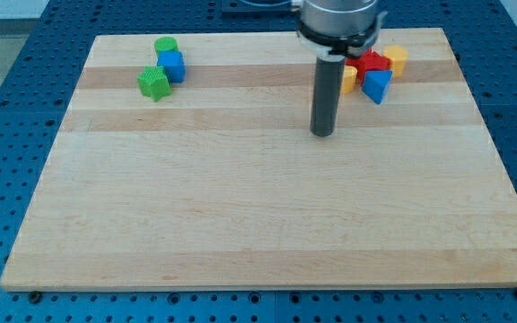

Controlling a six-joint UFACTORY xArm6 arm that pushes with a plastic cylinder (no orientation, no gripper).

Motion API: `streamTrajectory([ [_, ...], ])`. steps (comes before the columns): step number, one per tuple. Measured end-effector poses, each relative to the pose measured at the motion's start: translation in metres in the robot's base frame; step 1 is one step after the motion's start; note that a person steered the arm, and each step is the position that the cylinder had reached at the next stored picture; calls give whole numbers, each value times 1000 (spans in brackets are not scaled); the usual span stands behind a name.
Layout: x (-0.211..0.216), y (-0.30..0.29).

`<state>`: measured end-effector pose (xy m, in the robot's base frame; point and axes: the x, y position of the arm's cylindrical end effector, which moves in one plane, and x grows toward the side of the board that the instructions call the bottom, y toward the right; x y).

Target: Separate the blue cube from the green circle

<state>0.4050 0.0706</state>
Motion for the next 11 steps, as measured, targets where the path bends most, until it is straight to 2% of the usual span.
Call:
streamTrajectory([
  [2,-111,-103],
  [3,-198,-147],
  [4,-213,-206],
  [5,-212,-291],
  [6,-194,-298],
  [7,-156,-287],
  [8,-148,-192],
  [9,-124,-184],
  [11,-63,-114],
])
